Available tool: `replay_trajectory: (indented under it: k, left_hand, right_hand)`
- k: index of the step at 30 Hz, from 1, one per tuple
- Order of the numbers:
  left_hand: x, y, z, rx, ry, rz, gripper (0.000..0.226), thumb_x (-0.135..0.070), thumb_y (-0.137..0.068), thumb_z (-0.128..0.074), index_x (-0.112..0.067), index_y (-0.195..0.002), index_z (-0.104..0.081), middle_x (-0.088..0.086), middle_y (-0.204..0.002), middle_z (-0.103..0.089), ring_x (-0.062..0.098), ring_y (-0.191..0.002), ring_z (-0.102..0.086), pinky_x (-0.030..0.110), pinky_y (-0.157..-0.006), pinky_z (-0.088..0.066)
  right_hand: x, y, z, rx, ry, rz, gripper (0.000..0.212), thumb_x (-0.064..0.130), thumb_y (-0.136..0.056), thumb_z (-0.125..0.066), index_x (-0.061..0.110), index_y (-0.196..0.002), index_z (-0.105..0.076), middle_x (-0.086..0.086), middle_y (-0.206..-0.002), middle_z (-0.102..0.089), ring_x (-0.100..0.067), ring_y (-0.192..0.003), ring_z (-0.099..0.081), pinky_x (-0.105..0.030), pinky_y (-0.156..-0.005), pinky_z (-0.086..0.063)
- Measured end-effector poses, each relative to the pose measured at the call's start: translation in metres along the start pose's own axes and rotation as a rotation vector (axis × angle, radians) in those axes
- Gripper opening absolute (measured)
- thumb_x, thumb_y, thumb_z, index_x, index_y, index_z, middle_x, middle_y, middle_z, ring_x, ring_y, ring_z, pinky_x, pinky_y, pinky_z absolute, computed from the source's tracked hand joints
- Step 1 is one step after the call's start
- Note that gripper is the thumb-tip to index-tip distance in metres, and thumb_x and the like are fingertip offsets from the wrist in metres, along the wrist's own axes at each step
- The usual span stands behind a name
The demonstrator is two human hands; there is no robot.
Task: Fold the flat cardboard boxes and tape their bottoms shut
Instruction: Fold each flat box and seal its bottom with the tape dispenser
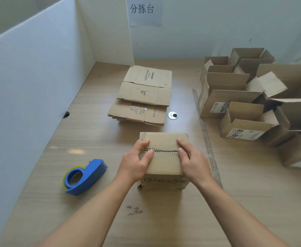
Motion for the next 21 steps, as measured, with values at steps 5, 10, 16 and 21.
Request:
replay_trajectory:
  k: [5, 10, 16, 21]
  left_hand:
    - [0.003, 0.001, 0.010, -0.051, -0.101, -0.014, 0.038, -0.040, -0.099, -0.052, -0.033, -0.136, -0.048, -0.012, -0.123, -0.055, 0.006, -0.104, -0.045, 0.019, -0.083, -0.030]
    - [0.015, -0.002, 0.022, -0.054, -0.166, -0.006, 0.040, -0.040, -0.099, -0.050, -0.033, -0.139, -0.046, 0.001, -0.148, -0.048, 0.023, -0.134, -0.046, 0.030, -0.101, -0.037]
    - [0.021, 0.000, 0.025, -0.033, -0.210, -0.003, 0.042, -0.039, -0.100, -0.049, -0.030, -0.140, -0.043, 0.004, -0.148, -0.046, 0.029, -0.130, -0.048, 0.032, -0.094, -0.038]
    - [0.017, 0.015, 0.009, -0.031, -0.127, -0.003, 0.041, -0.037, -0.100, -0.051, -0.027, -0.138, -0.044, 0.001, -0.141, -0.053, 0.026, -0.121, -0.053, 0.025, -0.083, -0.033]
  right_hand:
    - [0.010, -0.016, -0.012, 0.035, -0.036, 0.032, 0.036, 0.020, -0.101, -0.053, 0.025, -0.136, -0.059, 0.004, -0.132, -0.063, -0.012, -0.124, -0.052, -0.008, -0.095, -0.028]
    - [0.018, -0.020, -0.032, 0.058, -0.064, 0.060, 0.037, 0.019, -0.101, -0.053, 0.025, -0.138, -0.058, 0.004, -0.133, -0.062, -0.014, -0.125, -0.052, -0.010, -0.099, -0.029]
    - [0.013, -0.014, -0.043, 0.053, -0.064, 0.072, 0.038, 0.021, -0.100, -0.054, 0.028, -0.138, -0.058, -0.002, -0.137, -0.059, -0.017, -0.130, -0.049, -0.024, -0.111, -0.033]
    - [0.010, -0.002, -0.025, 0.051, -0.028, 0.079, 0.037, 0.013, -0.099, -0.057, 0.023, -0.135, -0.061, 0.001, -0.128, -0.064, -0.016, -0.120, -0.056, -0.012, -0.097, -0.033]
Point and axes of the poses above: each hand's wrist, its own y-axis away from the middle knuckle, its own z-axis out of the back of the hand, x = y × z, the point moved 7 cm from there along -y, towards the middle knuckle
